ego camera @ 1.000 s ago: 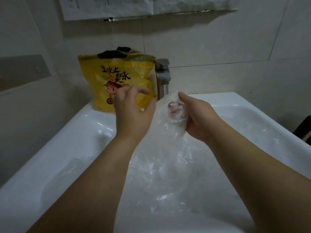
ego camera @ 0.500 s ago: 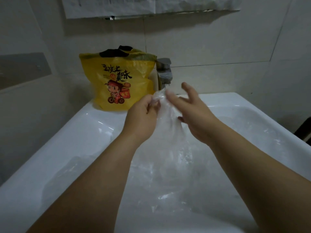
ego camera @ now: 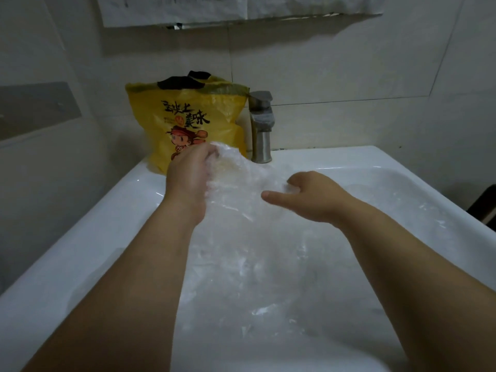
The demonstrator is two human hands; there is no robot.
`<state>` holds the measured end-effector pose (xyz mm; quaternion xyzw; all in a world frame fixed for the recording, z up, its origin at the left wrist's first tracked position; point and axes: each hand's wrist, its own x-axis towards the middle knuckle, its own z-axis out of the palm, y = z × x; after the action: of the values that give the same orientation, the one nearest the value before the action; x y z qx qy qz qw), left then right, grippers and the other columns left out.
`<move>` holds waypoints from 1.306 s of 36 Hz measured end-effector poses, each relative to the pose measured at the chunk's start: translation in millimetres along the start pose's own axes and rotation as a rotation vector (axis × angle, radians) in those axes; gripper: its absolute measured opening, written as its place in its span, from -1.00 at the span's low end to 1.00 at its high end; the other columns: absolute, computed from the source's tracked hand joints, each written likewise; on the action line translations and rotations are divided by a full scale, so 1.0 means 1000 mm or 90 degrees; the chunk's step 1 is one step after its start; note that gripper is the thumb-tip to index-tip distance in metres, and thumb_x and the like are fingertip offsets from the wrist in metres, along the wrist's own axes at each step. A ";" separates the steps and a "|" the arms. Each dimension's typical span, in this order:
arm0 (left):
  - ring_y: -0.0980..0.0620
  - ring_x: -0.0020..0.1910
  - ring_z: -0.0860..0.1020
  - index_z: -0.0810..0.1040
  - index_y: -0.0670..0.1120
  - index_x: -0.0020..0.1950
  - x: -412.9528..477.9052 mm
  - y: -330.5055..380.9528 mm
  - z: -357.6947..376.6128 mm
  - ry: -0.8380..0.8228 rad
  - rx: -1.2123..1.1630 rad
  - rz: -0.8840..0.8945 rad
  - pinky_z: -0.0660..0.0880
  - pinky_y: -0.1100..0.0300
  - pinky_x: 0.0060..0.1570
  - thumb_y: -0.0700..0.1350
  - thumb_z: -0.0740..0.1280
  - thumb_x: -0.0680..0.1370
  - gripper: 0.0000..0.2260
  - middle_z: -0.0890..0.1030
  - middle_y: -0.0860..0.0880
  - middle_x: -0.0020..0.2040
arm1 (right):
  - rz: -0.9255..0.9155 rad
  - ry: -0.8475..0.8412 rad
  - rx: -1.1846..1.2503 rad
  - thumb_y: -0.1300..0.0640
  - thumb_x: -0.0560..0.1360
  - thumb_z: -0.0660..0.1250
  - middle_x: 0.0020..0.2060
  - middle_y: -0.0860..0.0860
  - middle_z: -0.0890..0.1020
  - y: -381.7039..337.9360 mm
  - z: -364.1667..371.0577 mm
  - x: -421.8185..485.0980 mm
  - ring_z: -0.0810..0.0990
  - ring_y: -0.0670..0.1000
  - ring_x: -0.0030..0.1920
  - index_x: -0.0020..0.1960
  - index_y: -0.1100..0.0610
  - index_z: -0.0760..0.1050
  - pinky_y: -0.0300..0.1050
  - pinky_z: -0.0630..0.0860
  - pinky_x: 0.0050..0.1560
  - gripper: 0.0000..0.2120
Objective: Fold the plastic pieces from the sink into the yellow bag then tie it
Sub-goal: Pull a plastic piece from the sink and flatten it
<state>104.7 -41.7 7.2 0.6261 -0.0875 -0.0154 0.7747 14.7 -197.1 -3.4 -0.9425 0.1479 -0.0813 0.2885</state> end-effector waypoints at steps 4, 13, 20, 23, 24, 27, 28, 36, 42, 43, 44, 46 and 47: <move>-0.09 -0.04 0.65 0.68 -0.04 0.01 -0.006 0.001 0.001 -0.086 0.077 -0.020 0.55 0.07 -0.09 -0.02 0.37 0.49 -0.82 0.69 -0.06 -0.05 | -0.073 0.162 0.268 -0.11 0.41 0.45 0.03 -0.06 0.55 -0.008 0.000 -0.003 0.52 -0.05 -0.02 0.13 0.05 0.45 -0.24 0.48 -0.10 -0.60; -0.07 -0.17 0.56 0.70 -0.12 -0.16 -0.021 0.005 0.008 -0.232 0.097 0.001 0.48 0.07 -0.12 -0.16 0.37 0.51 -0.88 0.58 -0.16 -0.17 | -0.132 -0.035 0.212 -0.05 0.48 0.39 0.10 0.03 0.62 -0.013 0.003 -0.008 0.60 0.07 0.09 0.21 0.07 0.52 -0.08 0.55 0.06 -0.65; 0.18 -0.66 0.40 0.45 -0.09 -0.25 -0.012 0.018 -0.008 -0.201 -0.151 -0.103 0.28 0.45 -0.64 -0.13 0.28 0.54 -0.84 0.45 0.07 -0.56 | -0.073 -0.084 0.426 0.08 0.56 0.31 -0.26 0.09 0.65 -0.010 -0.010 -0.006 0.63 0.04 -0.27 -0.13 0.17 0.59 -0.04 0.62 -0.17 -0.81; 0.10 -0.34 0.62 0.56 -0.10 -0.11 0.000 0.019 -0.021 -0.163 -0.324 -0.077 0.56 0.28 -0.37 -0.03 0.36 0.45 -0.86 0.64 0.00 -0.27 | -0.054 -0.115 0.467 0.08 0.57 0.30 -0.36 0.09 0.60 -0.010 -0.009 -0.007 0.57 -0.05 -0.44 -0.14 0.22 0.56 -0.18 0.55 -0.41 -0.77; 0.04 -0.15 0.66 0.59 -0.11 0.02 0.003 0.016 -0.023 -0.169 -0.335 -0.075 0.61 0.16 -0.19 0.05 0.37 0.46 -0.73 0.67 -0.03 -0.08 | -0.048 -0.085 0.477 0.07 0.57 0.30 -0.43 0.04 0.56 -0.011 -0.008 -0.007 0.52 -0.09 -0.52 -0.19 0.21 0.54 -0.25 0.47 -0.48 -0.75; -0.08 0.12 0.62 0.53 -0.08 0.32 0.001 0.008 -0.018 -0.253 -0.201 -0.105 0.57 -0.02 0.05 0.24 0.30 0.50 -0.47 0.63 -0.09 0.18 | -0.036 0.054 0.497 0.05 0.58 0.29 -0.44 -0.02 0.53 -0.010 -0.004 -0.001 0.49 -0.13 -0.52 -0.27 0.15 0.51 -0.29 0.42 -0.47 -0.71; -0.09 0.14 0.61 0.53 -0.07 0.31 -0.002 0.005 -0.013 -0.302 -0.139 -0.116 0.55 -0.03 0.08 0.25 0.33 0.49 -0.47 0.63 -0.10 0.18 | -0.034 0.089 0.507 0.06 0.59 0.27 -0.41 -0.03 0.55 -0.008 -0.004 0.001 0.51 -0.14 -0.49 -0.26 0.13 0.51 -0.29 0.42 -0.45 -0.72; 0.18 -0.50 0.46 0.54 -0.09 -0.08 -0.007 -0.009 -0.002 -0.185 -0.006 -0.126 0.49 0.34 -0.46 -0.27 0.37 0.53 -0.91 0.52 0.01 -0.36 | 0.115 0.153 0.820 0.14 0.62 0.22 -0.25 0.06 0.62 -0.008 -0.007 0.010 0.56 0.03 -0.28 -0.11 0.19 0.51 -0.02 0.58 -0.01 -0.81; 0.21 -0.59 0.32 0.59 -0.04 -0.09 -0.013 -0.012 -0.002 -0.234 0.201 -0.081 0.19 0.36 -0.64 -0.08 0.43 0.49 -0.93 0.50 0.10 -0.40 | 0.250 0.132 1.101 0.22 0.60 0.21 -0.51 0.04 0.56 0.000 -0.017 0.011 0.53 0.00 -0.55 -0.23 0.19 0.46 -0.24 0.50 -0.49 -0.76; 0.20 -0.56 0.34 0.60 -0.05 -0.10 -0.014 -0.015 -0.002 -0.248 0.255 -0.059 0.21 0.35 -0.61 -0.07 0.43 0.49 -0.92 0.50 0.08 -0.36 | 0.255 0.149 1.085 0.21 0.60 0.21 -0.45 0.04 0.58 0.001 -0.018 0.009 0.56 -0.01 -0.50 -0.20 0.17 0.48 -0.24 0.51 -0.47 -0.79; 0.19 -0.52 0.36 0.61 -0.06 -0.11 -0.015 -0.017 -0.002 -0.262 0.323 -0.039 0.24 0.35 -0.56 -0.05 0.43 0.50 -0.90 0.51 0.07 -0.32 | 0.258 0.162 1.055 0.19 0.60 0.21 -0.35 0.04 0.61 0.000 -0.018 0.008 0.58 -0.01 -0.41 -0.16 0.17 0.50 -0.21 0.56 -0.35 -0.81; 0.13 -0.41 0.36 0.64 -0.12 -0.04 -0.016 -0.021 -0.004 -0.290 0.451 -0.019 0.28 0.31 -0.46 -0.01 0.39 0.53 -0.82 0.49 0.03 -0.29 | 0.236 0.192 0.944 0.18 0.62 0.18 -0.19 0.09 0.62 -0.002 -0.019 0.005 0.61 0.07 -0.20 -0.03 0.20 0.53 -0.09 0.56 -0.02 -0.83; 0.11 -0.39 0.36 0.64 -0.15 -0.01 -0.015 -0.024 -0.005 -0.300 0.487 -0.017 0.29 0.31 -0.45 -0.01 0.38 0.54 -0.79 0.47 0.02 -0.29 | 0.217 0.217 0.875 0.17 0.62 0.17 -0.14 0.12 0.63 -0.003 -0.018 0.004 0.61 0.12 -0.13 0.04 0.22 0.53 -0.04 0.56 0.02 -0.82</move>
<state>93.1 -40.0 -18.5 0.8480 -0.2532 -0.1341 0.4458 14.8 -205.5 13.5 -0.4864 0.2512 -0.2555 0.7969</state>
